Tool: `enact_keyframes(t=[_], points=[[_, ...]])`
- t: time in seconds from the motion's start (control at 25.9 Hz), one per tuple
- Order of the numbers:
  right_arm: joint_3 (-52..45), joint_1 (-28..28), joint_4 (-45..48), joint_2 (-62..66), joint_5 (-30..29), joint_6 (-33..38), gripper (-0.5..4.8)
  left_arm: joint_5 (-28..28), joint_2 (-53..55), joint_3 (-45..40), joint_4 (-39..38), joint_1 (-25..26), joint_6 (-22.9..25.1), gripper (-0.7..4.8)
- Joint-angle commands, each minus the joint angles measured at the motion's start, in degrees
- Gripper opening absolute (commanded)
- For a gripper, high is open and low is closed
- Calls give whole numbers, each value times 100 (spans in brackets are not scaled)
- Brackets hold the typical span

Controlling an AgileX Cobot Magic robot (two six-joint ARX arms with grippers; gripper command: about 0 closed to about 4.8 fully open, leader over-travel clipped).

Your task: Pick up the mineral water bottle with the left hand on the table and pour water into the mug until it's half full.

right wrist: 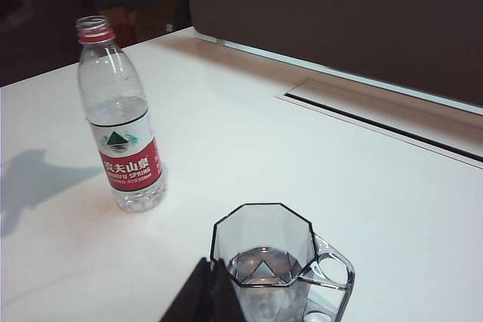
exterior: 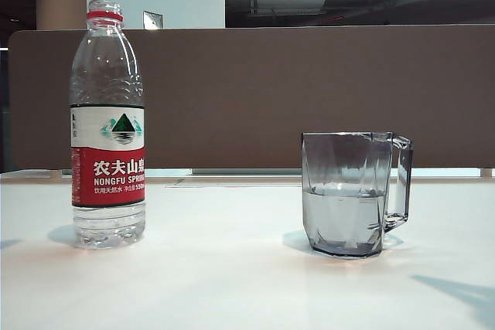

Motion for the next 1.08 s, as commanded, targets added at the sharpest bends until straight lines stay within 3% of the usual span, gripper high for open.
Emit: enact_keyframes(t=[0.04,0.23,0.35,0.73,1.08], points=[[37,4,107,-9,-11,-17,-8,24,-374,33,105,-2,7,-6],[35,4,107,-24,-11,-17,-8,24,-782,-31,-17,389,13,-6],[35,2,107,-26,-11,-17,-8,24,-1161,-345,-17,938,334,-6],[35,2,107,-31,-11,-17,-8,24,-1980,-1231,-116,1622,396,-6],[35,2,105,-33,-11,-17,-8,22,-2643,-1333,-1537,1790,647,-6]])
